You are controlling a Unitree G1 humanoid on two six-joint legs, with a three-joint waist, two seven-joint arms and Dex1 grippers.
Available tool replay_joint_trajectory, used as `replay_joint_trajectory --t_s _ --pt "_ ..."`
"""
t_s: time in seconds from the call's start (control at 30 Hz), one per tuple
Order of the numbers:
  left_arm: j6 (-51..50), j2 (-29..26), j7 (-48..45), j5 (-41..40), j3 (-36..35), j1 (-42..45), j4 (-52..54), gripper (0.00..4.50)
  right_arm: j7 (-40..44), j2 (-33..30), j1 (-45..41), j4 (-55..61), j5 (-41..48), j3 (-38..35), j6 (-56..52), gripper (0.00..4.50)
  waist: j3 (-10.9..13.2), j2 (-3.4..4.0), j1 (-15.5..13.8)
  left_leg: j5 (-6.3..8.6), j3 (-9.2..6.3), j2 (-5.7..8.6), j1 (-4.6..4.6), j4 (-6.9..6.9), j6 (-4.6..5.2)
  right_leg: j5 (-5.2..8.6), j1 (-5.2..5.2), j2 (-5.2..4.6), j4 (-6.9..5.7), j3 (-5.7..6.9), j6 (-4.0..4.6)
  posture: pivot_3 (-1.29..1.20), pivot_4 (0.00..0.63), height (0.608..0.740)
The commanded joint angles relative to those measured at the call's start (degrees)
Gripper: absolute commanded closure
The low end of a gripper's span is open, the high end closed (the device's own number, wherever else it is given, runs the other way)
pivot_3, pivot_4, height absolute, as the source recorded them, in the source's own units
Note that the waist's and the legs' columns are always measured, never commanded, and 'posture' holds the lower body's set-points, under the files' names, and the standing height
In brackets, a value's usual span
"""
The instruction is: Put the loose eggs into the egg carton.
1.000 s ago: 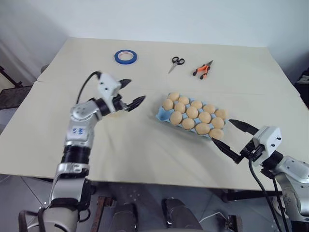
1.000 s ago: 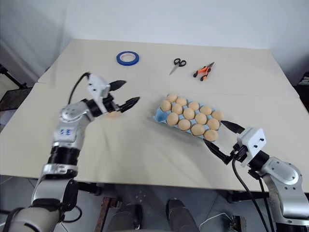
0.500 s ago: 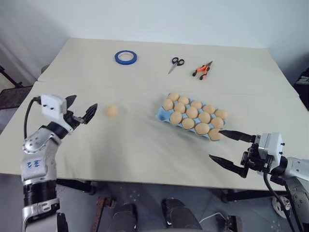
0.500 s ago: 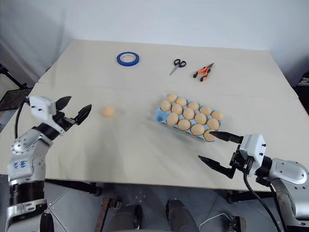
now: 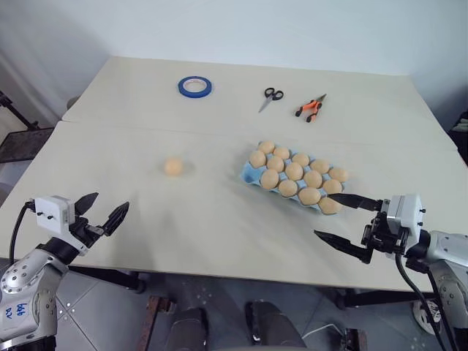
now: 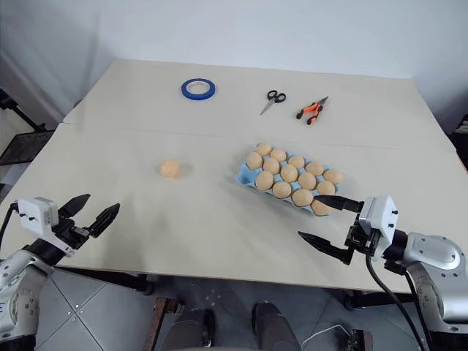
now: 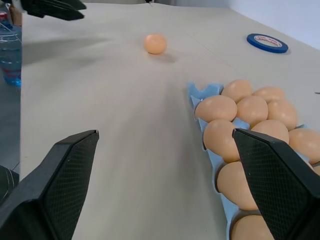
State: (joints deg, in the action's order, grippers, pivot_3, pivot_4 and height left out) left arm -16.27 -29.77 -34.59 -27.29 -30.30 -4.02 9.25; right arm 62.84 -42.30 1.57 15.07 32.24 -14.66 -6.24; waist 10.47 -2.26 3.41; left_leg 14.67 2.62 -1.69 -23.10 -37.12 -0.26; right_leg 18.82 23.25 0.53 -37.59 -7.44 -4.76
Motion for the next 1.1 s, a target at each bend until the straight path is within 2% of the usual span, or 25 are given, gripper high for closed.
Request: replay_joint_trajectory --t_s 0.03,0.33,0.57,1.1 --pt "-0.63 0.68 0.14 -2.0 1.73 0.88 3.15 0.03 -0.24 0.21 -1.77 -1.16 -0.83 -0.02 1.2 0.0 0.0 0.0 0.0 0.0 0.01 0.0 -0.01 0.02 0.0 0.0 0.0 0.0 0.0 0.01 0.0 0.0 0.15 0.74" --pt "-0.4 1.93 3.3 4.42 12.92 18.46 -7.96 0.03 -0.91 1.79 -6.0 -5.02 -3.58 1.95 3.17 0.0 0.01 0.01 -0.19 -0.07 -0.01 -0.01 -0.04 -0.01 0.1 -0.01 -0.17 -0.1 0.07 0.41 -0.02 0.0 0.15 0.74" --pt "3.86 2.23 4.95 11.54 18.69 34.0 -27.59 0.03 -1.85 2.48 -5.94 -4.32 -4.13 2.52 3.46 0.0 0.01 0.02 -0.3 -0.07 -0.08 -0.03 -0.07 -0.02 0.08 -0.01 -0.16 -0.1 0.07 0.71 -0.03 0.0 0.15 0.74" --pt "7.31 3.68 2.59 16.8 24.22 42.77 -42.35 0.03 -4.26 2.46 -3.62 -2.19 -4.15 1.95 3.19 0.0 0.01 0.01 -0.45 -0.08 -0.1 -0.02 -0.06 -0.07 0.06 -0.02 -0.18 -0.19 -0.01 0.85 -0.04 0.0 0.15 0.74"
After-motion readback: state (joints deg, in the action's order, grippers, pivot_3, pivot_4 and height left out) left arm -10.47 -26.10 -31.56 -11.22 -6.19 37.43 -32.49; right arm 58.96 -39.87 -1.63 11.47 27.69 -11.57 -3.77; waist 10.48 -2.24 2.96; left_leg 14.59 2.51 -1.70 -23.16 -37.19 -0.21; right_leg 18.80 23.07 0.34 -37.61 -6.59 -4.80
